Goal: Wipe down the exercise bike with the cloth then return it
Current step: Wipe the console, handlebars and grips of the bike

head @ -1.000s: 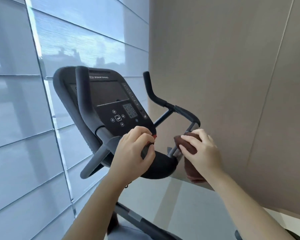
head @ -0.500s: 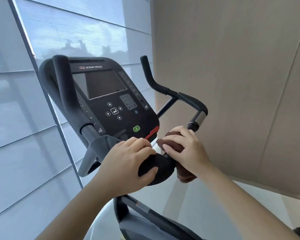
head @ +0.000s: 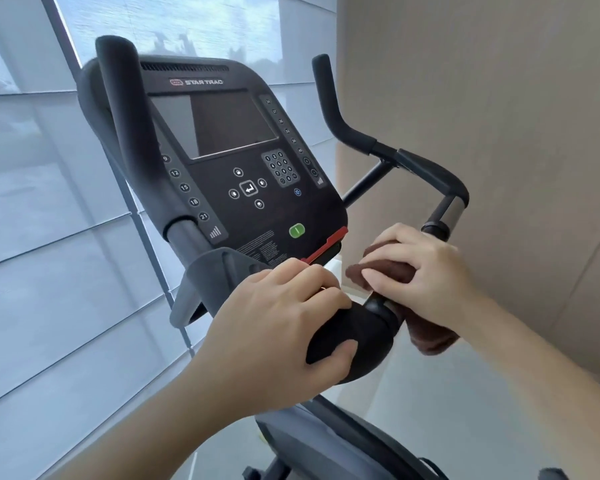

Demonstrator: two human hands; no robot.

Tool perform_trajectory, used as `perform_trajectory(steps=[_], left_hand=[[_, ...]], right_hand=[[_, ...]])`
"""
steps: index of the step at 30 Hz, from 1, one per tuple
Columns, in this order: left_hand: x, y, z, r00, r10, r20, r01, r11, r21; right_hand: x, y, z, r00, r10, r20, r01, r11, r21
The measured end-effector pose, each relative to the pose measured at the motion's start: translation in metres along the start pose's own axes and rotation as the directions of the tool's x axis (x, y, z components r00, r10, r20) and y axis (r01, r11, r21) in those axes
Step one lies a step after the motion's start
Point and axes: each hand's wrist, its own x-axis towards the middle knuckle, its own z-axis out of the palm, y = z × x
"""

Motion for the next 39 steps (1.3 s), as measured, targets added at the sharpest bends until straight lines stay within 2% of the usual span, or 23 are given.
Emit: perform_trajectory(steps=[3,5,8,11,13,15,18,20,22,24,29,32,35,39], left_hand=[[-0.001,0.001,-0.001,1.000,-0.009,0.019,0.009,1.000,0.003],[0.001,0.003,-0.003,0.999,-0.036,0.037,0.036,0.999,0.007],[0.003,0.007,-0.001,0.996,-0.076,0.038,0.076,0.997,0.014],[0.005,0.015,0.002,0.993,-0.118,0.014,0.117,0.992,0.047],[0.006,0.020,0.003,0.988,-0.157,-0.015,0.157,0.986,0.059],[0.006,0.029,0.006,0.974,-0.219,-0.058,0.223,0.972,0.071],[0.008,0.044,0.015,0.940,-0.309,-0.143,0.326,0.939,0.108],[0.009,0.050,0.018,0.918,-0.351,-0.183,0.375,0.919,0.118],[0.010,0.053,0.019,0.901,-0.377,-0.215,0.406,0.908,0.109],[0.011,0.054,0.019,0.887,-0.392,-0.245,0.424,0.901,0.094],[0.014,0.057,0.022,0.856,-0.435,-0.279,0.463,0.885,0.041],[0.015,0.061,0.021,0.831,-0.477,-0.285,0.495,0.869,-0.010],[0.016,0.061,0.020,0.802,-0.516,-0.302,0.530,0.847,-0.041],[0.016,0.063,0.021,0.790,-0.527,-0.312,0.542,0.839,-0.047]], right_hand=[[0.022,0.035,-0.012,0.989,0.144,0.014,-0.142,0.985,-0.093],[0.026,0.041,-0.013,0.988,0.147,0.039,-0.142,0.984,-0.112],[0.021,0.026,-0.008,0.994,-0.012,0.106,0.026,0.991,-0.131],[0.020,0.013,-0.006,0.948,-0.179,0.264,0.207,0.975,-0.080],[0.028,0.016,-0.010,0.909,-0.197,0.368,0.227,0.973,-0.041],[0.034,0.028,-0.013,0.889,-0.181,0.421,0.234,0.969,-0.077],[0.036,0.041,-0.013,0.892,-0.213,0.398,0.292,0.945,-0.149],[0.032,0.042,-0.016,0.879,-0.340,0.336,0.365,0.931,-0.014],[0.032,0.050,-0.023,0.838,-0.428,0.339,0.416,0.902,0.114],[0.032,0.061,-0.030,0.780,-0.483,0.399,0.469,0.872,0.140],[0.048,0.061,-0.027,0.713,-0.457,0.532,0.446,0.881,0.158],[0.059,0.037,-0.018,0.628,-0.473,0.619,0.463,0.865,0.191],[0.049,0.018,-0.010,0.616,-0.559,0.555,0.500,0.822,0.273],[0.031,0.027,-0.008,0.695,-0.633,0.342,0.566,0.775,0.283]])
